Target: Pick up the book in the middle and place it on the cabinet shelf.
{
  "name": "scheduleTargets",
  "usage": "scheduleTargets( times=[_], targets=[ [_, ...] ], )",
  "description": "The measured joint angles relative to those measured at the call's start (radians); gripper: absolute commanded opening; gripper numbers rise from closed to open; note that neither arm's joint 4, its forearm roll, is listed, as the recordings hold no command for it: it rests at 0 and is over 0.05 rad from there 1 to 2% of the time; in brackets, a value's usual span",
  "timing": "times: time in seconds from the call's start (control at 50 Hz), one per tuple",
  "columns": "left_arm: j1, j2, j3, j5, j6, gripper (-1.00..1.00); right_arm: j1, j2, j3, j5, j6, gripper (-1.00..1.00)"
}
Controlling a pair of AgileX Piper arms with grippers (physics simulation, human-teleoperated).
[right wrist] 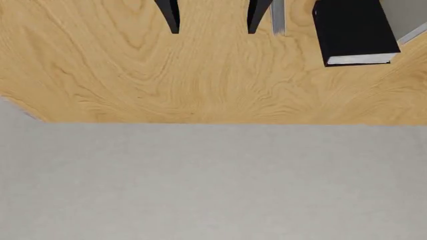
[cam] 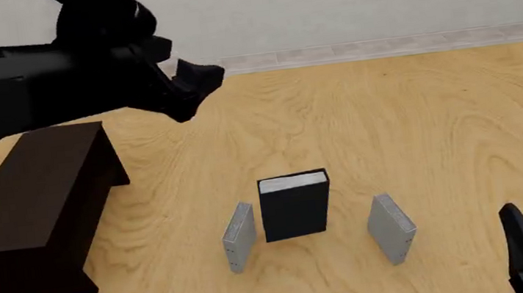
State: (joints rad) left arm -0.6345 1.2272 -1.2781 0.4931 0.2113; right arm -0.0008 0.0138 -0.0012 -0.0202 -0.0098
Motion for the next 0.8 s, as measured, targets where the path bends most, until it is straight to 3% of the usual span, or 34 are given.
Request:
scheduleTargets(
  times=[0.4, 0.8],
  targets=[
    [-0.160, 0.179, -0.152, 0.169, 0.059, 1.00, 0.001, -0.001, -0.001, 0.001, 0.000, 1.00],
    [-0.250, 0.267, -0.149, 0.226, 0.061, 1.00, 0.001, -0.004, -0.001, 0.005, 0.001, 1.00]
  ],
)
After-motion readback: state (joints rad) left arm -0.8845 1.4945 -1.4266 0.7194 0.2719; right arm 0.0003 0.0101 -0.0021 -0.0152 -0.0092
